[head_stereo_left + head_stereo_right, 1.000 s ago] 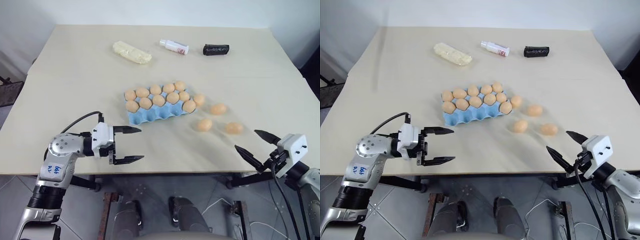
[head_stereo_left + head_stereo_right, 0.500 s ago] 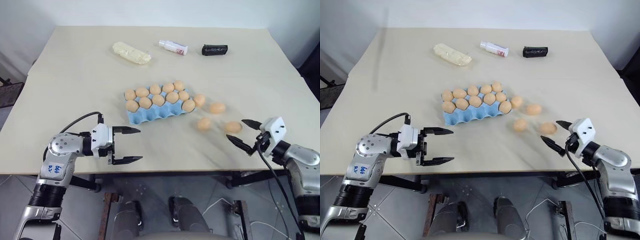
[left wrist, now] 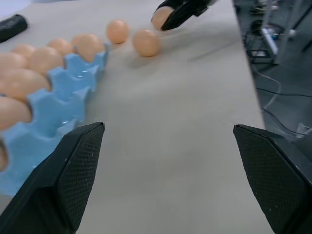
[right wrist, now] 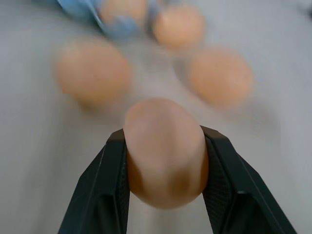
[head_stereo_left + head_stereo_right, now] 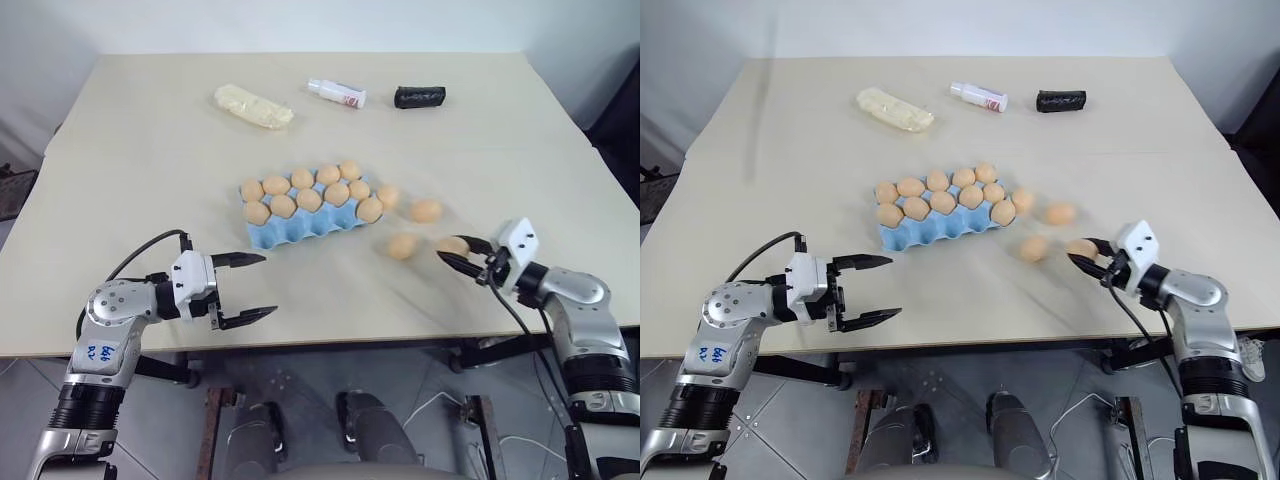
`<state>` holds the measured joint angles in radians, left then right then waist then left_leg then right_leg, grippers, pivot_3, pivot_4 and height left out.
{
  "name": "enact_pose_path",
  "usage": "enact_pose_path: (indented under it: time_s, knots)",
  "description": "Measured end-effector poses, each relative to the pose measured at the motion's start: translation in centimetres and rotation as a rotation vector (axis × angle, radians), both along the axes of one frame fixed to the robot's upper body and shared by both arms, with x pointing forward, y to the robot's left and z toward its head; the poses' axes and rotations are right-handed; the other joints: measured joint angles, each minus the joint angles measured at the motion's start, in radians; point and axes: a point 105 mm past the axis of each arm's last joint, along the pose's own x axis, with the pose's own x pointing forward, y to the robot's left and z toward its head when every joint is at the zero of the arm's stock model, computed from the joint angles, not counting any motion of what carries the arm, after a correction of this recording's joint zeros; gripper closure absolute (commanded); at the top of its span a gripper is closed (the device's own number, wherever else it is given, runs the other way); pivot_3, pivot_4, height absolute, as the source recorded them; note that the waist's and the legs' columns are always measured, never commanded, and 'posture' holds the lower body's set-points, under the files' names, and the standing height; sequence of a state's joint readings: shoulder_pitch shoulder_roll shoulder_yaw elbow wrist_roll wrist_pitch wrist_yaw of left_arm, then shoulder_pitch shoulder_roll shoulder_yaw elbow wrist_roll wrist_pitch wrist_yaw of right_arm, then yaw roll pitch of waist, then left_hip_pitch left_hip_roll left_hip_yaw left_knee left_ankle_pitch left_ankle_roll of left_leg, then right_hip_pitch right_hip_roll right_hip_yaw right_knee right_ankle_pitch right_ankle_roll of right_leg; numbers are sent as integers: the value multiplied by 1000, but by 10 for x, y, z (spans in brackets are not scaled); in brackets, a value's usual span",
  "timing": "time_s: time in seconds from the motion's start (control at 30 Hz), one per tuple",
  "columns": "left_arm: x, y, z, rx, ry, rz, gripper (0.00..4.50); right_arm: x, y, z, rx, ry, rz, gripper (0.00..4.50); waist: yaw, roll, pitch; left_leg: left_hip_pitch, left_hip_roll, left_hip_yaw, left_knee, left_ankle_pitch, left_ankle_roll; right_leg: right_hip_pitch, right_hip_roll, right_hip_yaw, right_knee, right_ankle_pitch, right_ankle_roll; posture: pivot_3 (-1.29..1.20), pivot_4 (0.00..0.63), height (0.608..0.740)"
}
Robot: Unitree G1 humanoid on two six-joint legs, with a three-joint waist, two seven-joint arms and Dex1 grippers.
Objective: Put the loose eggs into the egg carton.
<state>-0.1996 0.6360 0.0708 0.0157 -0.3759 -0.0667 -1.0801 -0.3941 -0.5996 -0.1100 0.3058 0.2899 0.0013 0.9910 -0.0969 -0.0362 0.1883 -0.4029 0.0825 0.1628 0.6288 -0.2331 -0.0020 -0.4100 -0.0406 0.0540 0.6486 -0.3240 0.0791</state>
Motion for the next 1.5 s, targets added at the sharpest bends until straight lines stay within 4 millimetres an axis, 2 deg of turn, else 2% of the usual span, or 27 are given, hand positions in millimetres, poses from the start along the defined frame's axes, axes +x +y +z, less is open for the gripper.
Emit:
enact_pose_path:
  time_s: [0.13,0.23,0.33,0.47,0.53,0.8,0.83,0.97,1.03,1.1,1.23,1.4,1.5]
  knots:
    - [5,17,-3,-22,9,110,0,10,50,35,45,-77,84,2911,-5,0,0,0,-1,0,0,1,-3,-2,-1,-1,4,-1,-1,0,150,740]
    - [5,27,-8,-23,25,166,0,22,75,51,60,-113,90,2911,-9,0,0,0,-1,-1,0,1,-3,-2,-2,-1,4,-1,-2,0,150,740]
    - [6,30,-9,-27,28,191,0,27,93,47,53,-94,109,2911,0,0,0,-2,-1,-2,-2,1,-4,-3,-3,-4,2,-2,-4,0,150,740]
    - [6,35,-12,-30,41,229,0,42,120,25,5,-44,121,2911,-4,0,0,-3,-1,-1,-4,1,-4,-4,-2,-5,0,-2,-4,0,150,740]
    - [5,36,-13,-31,45,239,0,45,126,18,15,-31,120,2911,-5,0,0,-3,-1,-2,-7,2,-3,-4,-2,-5,-1,-2,-4,0,150,740]
    - [2,34,-11,-30,40,247,0,49,141,19,50,-51,131,259,-12,0,0,-3,-1,-1,-8,3,-3,-4,-1,-10,-2,-2,-4,0,150,740]
    - [3,34,-11,-31,41,249,0,48,141,20,53,-56,132,21,-12,0,0,-3,-1,-1,-8,2,-3,-4,-1,-10,-2,-2,-4,0,150,740]
    - [2,33,-12,-31,48,246,0,31,127,28,69,-102,143,21,-8,0,0,-3,-1,-2,-9,1,-5,-4,-2,-10,-3,-2,-4,0,150,740]
    - [2,32,-11,-32,48,240,0,22,108,31,71,-128,117,21,1,0,0,-3,-1,-3,-9,1,-6,-4,-2,-10,-5,-2,-4,0,150,740]
    - [4,30,-8,-34,41,233,0,10,80,27,65,-136,58,21,12,0,0,-3,-1,-3,-10,0,-6,-3,-2,-9,-6,-2,-4,0,150,740]
    - [6,21,-7,-36,38,198,0,-16,27,8,57,-105,-86,21,19,0,0,-3,-1,-4,-11,0,-6,-2,-2,-8,-9,-2,-4,0,150,740]
    - [11,8,-5,-45,37,165,0,-54,-10,-18,87,-21,-160,21,11,0,0,-1,-1,-3,-12,1,-5,-1,0,-6,-8,-2,-4,0,150,740]
    - [14,-2,-4,-45,38,128,0,-64,-29,-28,102,-17,-260,21,11,0,0,0,-1,-3,-12,2,-6,0,0,-5,-7,-1,-3,0,150,740]
